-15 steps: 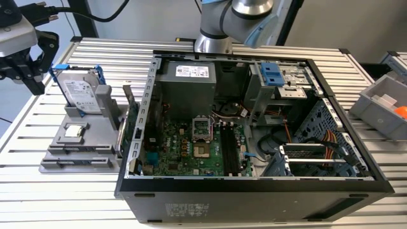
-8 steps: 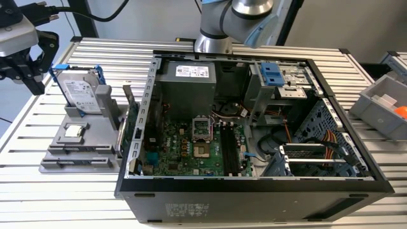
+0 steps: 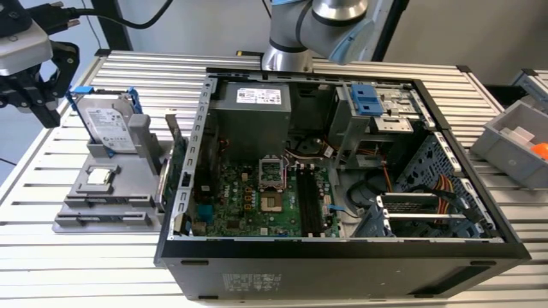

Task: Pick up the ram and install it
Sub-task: 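Pick up the ram and move it above insertion slot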

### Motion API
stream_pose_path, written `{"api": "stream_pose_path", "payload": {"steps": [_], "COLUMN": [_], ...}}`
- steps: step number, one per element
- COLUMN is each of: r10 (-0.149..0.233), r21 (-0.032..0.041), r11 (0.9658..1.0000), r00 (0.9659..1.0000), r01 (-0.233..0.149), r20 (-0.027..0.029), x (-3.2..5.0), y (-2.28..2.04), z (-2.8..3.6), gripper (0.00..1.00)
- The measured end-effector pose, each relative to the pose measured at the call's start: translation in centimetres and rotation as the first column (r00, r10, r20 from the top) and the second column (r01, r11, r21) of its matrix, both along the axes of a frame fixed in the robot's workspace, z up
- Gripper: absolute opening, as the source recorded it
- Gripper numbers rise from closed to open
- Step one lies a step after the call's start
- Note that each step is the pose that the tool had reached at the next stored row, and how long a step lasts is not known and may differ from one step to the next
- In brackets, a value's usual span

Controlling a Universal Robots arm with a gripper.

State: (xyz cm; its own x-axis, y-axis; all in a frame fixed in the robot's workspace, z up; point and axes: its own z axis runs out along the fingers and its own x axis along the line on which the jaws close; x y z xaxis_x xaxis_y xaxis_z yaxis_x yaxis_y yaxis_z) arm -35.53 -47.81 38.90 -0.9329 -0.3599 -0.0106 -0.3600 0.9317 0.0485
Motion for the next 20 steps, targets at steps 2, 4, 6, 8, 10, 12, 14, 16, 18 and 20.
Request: {"api": "stream_pose_path", "payload": {"steps": [2, 4, 6, 8, 10, 12, 14, 16, 18, 20], "r10": [0.010, 0.023, 0.035, 0.043, 0.050, 0.056, 0.060, 0.064, 0.068, 0.070], "r21": [-0.0001, -0.0001, 0.0000, 0.0000, 0.0000, 0.0000, -0.0005, -0.0007, -0.0008, -0.0009], "r11": [0.9999, 0.9997, 0.9994, 0.9991, 0.9988, 0.9984, 0.9982, 0.9979, 0.9977, 0.9975], "r00": [0.9999, 0.9997, 0.9994, 0.9991, 0.9988, 0.9984, 0.9982, 0.9979, 0.9977, 0.9975], "r01": [-0.010, -0.023, -0.035, -0.043, -0.050, -0.056, -0.060, -0.064, -0.068, -0.070], "r20": [0.0000, 0.0000, 0.0000, 0.0000, 0.0000, 0.0001, -0.0002, 0.0000, 0.0000, -0.0001], "x": [0.01, 0.00, 0.00, 0.00, 0.00, 0.00, 0.00, -0.01, 0.00, 0.00], "y": [0.01, 0.01, 0.01, 0.02, 0.02, 0.04, 0.13, 0.14, 0.19, 0.21], "z": [0.00, 0.00, 0.00, 0.00, 0.00, 0.00, 0.01, 0.00, -0.01, 0.00], "gripper": [0.00, 0.00, 0.00, 0.00, 0.00, 0.00, 0.00, 0.00, 0.00, 0.00]}}
